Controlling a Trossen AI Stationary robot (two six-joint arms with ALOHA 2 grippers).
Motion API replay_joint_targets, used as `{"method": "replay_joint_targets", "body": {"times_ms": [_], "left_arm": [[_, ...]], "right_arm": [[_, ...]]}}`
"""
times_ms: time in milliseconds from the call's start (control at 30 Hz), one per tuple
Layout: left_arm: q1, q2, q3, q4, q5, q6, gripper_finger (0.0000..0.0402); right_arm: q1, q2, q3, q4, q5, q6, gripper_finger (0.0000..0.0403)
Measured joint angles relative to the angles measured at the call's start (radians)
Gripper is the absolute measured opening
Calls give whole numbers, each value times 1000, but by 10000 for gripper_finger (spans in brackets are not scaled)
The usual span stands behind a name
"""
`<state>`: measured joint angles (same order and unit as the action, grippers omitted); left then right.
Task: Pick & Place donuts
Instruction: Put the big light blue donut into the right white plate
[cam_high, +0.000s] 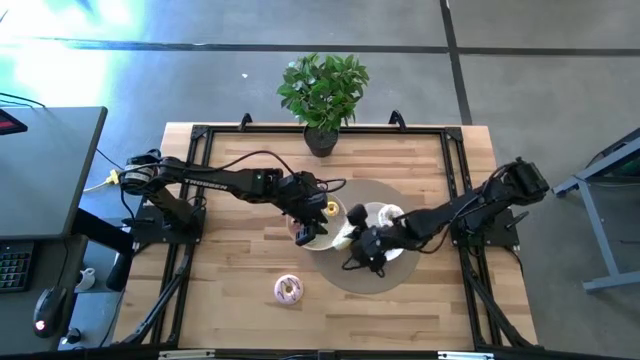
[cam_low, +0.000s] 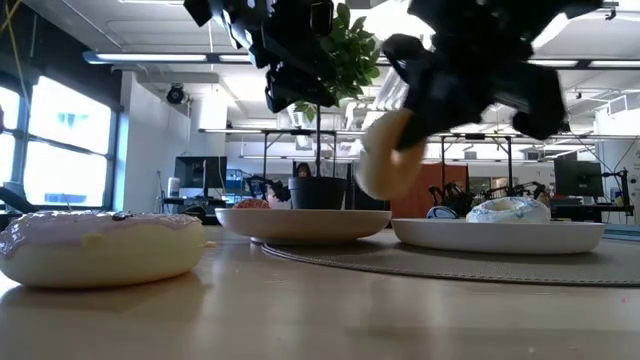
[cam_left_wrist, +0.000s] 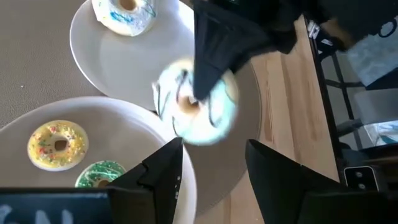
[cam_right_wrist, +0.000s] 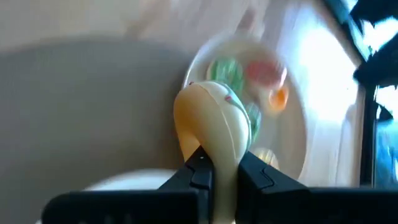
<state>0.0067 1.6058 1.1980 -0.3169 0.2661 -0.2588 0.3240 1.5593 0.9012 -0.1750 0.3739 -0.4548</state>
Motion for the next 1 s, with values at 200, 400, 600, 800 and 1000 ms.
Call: {"method": "replay_joint_targets", "body": {"times_ms": [200, 400, 600, 800, 1000], "left_arm": [[0, 0, 0, -11, 1, 0, 174], [-16, 0, 0, -49, 8, 0, 174], [-64, 0, 0, -51, 1, 0, 174], [-93, 0, 0, -53, -32, 0, 174], [-107, 0, 0, -113, 9, -11, 174]], "right_arm": [[73, 0, -1, -146, 211, 150, 31], [114, 0, -1, -269, 253, 357, 26], [124, 0, -1, -356, 221, 458, 38], [122, 0, -1, -360, 191, 457, 43], [121, 0, -1, -360, 180, 527, 69]]}}
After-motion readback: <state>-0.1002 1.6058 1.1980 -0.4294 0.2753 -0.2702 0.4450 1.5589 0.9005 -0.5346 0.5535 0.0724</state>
